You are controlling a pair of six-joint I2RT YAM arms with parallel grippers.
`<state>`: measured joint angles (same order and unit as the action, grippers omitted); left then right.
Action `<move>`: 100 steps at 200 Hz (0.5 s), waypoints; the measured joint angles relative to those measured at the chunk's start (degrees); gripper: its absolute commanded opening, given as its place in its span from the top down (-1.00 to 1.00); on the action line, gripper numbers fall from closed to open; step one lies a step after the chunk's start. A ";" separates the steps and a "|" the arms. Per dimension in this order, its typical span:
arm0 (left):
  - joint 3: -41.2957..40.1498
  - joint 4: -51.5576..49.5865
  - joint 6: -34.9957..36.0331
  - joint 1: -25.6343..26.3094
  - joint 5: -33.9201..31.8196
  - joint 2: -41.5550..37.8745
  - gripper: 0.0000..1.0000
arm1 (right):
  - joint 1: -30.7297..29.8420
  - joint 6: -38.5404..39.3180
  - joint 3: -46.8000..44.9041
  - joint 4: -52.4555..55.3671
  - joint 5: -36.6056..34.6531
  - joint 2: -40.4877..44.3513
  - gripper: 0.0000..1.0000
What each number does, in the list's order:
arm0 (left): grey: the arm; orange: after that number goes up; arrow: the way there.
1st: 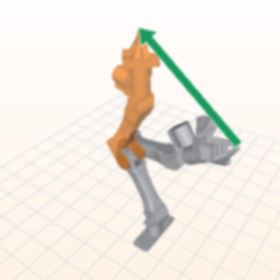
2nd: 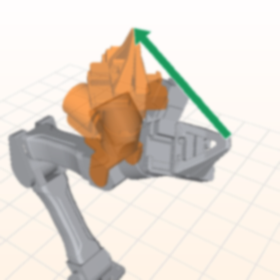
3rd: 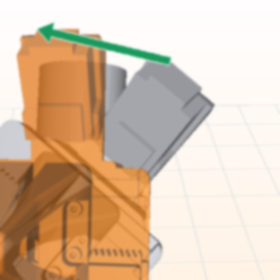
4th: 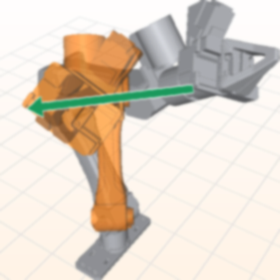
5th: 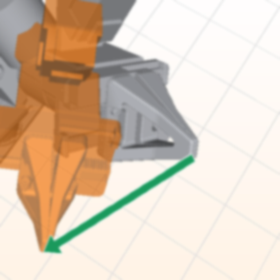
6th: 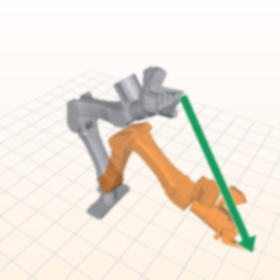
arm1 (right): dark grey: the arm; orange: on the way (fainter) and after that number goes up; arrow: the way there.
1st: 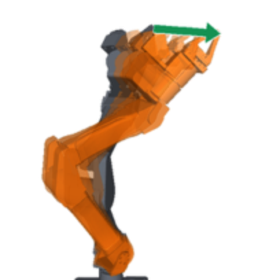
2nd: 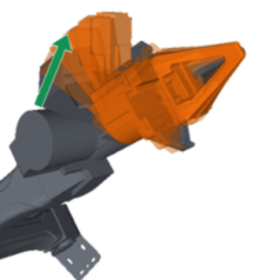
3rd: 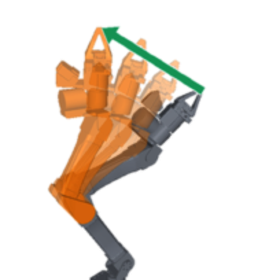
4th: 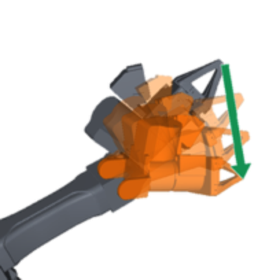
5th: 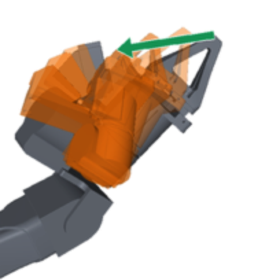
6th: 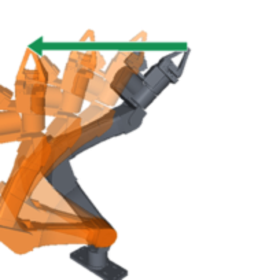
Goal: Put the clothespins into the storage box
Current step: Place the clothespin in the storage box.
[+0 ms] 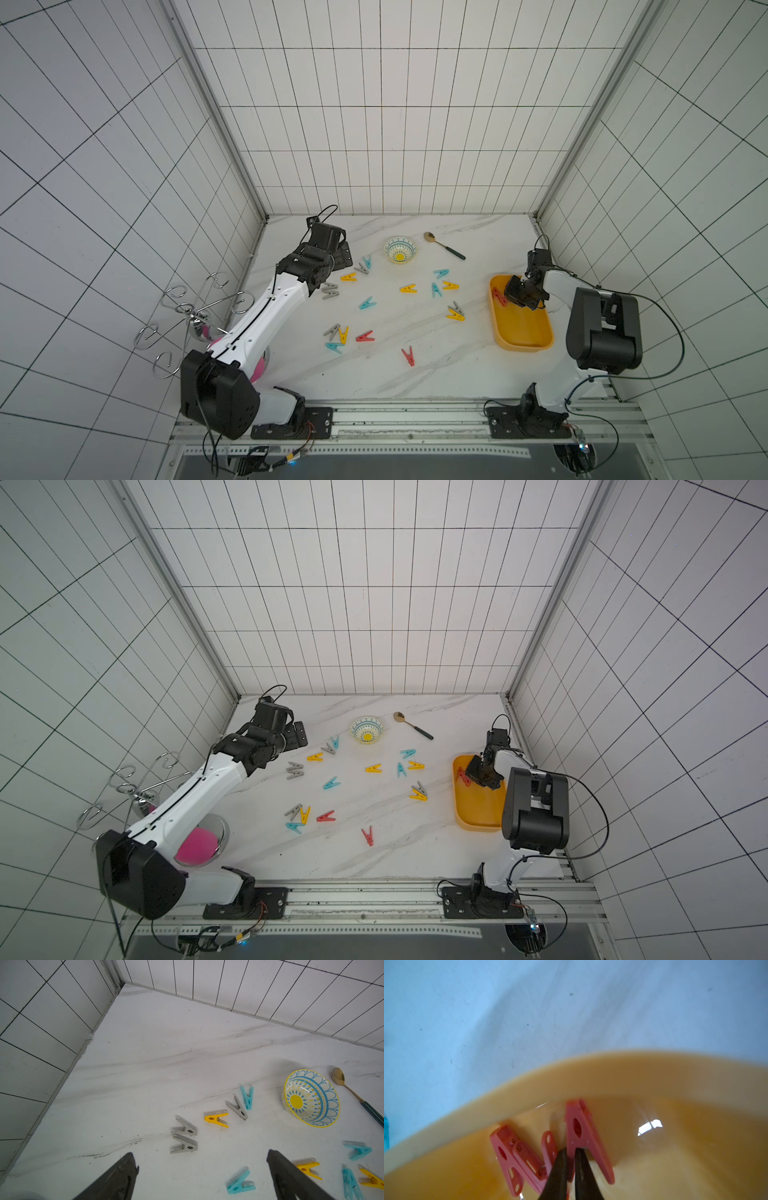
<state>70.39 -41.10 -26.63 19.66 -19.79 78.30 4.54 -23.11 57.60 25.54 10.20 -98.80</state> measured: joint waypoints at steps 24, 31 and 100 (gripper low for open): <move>0.00 -0.02 0.00 0.00 0.00 0.00 -0.98 | -0.02 0.20 0.85 1.51 0.07 0.04 0.58; 0.00 -0.02 0.00 0.00 0.00 -0.02 -0.98 | -0.02 0.31 0.85 1.86 0.00 0.22 0.57; -0.61 -0.26 -0.79 0.00 0.44 -1.36 -0.98 | -4.85 1.64 1.01 8.76 -1.66 12.46 0.47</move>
<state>69.78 -41.36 -27.42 19.66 -19.35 76.95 -0.32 -21.47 58.61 34.30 8.54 -86.35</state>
